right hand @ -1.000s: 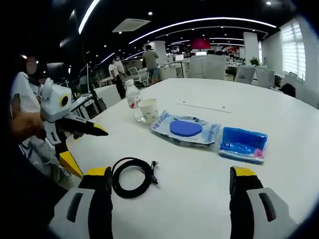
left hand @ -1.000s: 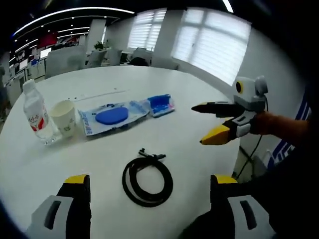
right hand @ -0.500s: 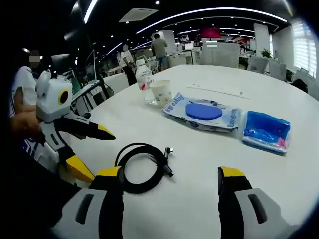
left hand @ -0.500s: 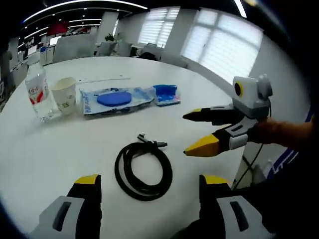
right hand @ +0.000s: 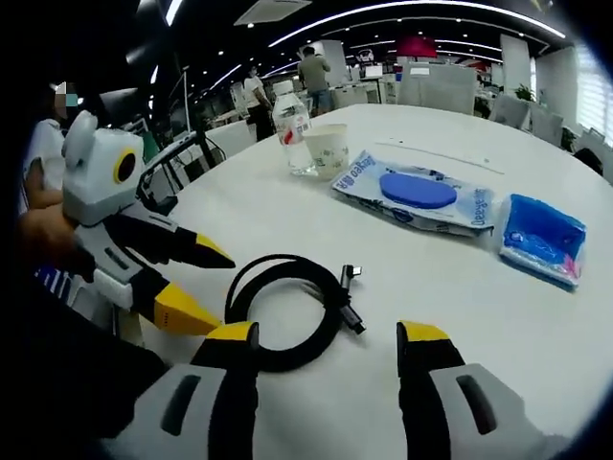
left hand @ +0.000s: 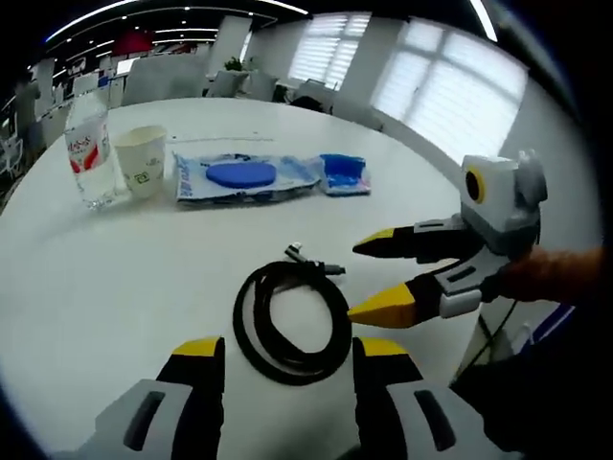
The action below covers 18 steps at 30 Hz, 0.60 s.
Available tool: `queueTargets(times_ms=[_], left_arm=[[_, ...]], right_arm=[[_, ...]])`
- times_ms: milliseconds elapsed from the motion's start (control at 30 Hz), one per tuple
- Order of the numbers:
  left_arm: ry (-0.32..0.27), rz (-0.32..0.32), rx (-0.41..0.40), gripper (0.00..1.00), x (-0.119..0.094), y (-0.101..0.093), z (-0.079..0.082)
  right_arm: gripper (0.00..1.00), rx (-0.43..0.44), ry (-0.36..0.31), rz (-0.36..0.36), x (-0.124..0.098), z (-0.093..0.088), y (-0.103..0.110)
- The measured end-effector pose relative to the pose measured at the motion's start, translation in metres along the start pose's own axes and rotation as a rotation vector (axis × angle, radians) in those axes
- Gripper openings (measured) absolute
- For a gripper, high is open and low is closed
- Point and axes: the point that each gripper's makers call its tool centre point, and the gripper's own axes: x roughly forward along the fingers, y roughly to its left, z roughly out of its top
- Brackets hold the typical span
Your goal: Arrange the tabletop items into an orderly group along one side of the table until the central work area is clear of visible clutter.
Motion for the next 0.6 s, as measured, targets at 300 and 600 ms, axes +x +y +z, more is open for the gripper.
queueTargets(times_ms=[300, 600], left_arm=[[0.016, 0.023, -0.016, 0.5, 0.006, 0.002, -0.003], [0.023, 0.04, -0.024, 0.4, 0.012, 0.008, -0.005]], right_arm=[[0.45, -0.027, 0.028, 0.011, 0.012, -0.007, 0.011], [0.42, -0.064, 0.057, 0.013, 0.021, -0.011, 0.018]])
